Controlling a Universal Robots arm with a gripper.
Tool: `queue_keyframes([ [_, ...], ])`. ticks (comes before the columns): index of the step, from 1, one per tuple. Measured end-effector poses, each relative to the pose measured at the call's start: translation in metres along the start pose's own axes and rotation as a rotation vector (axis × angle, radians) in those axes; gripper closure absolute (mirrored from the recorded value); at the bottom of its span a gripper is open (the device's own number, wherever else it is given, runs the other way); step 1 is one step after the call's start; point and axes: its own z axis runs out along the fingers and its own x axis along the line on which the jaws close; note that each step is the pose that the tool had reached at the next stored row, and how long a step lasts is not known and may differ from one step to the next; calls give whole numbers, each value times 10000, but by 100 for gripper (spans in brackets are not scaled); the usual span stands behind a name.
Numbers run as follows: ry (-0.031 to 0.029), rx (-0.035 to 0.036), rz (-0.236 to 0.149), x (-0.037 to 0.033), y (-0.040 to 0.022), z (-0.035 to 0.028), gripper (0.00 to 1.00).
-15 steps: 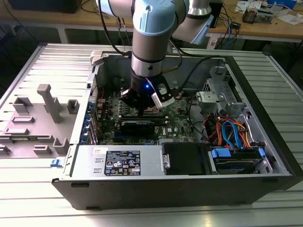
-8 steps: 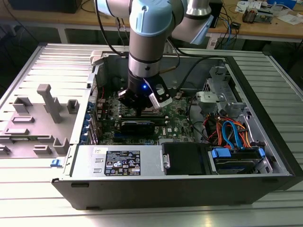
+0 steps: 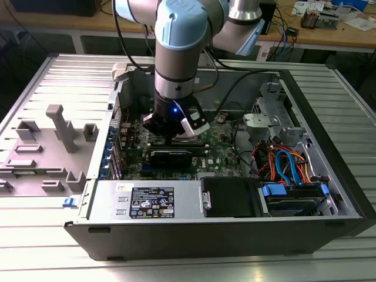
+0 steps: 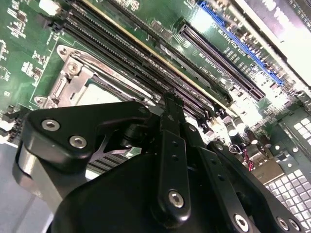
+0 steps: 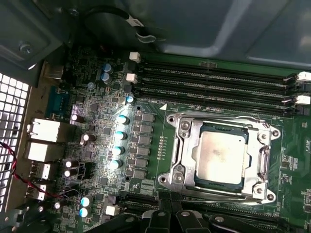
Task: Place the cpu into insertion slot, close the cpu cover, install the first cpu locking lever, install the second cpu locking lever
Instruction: 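Install the second cpu locking lever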
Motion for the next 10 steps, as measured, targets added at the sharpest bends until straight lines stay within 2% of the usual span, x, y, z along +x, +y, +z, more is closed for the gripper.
queue_keyframes([
  [10, -16, -122, -13, 20, -1, 56, 89],
])
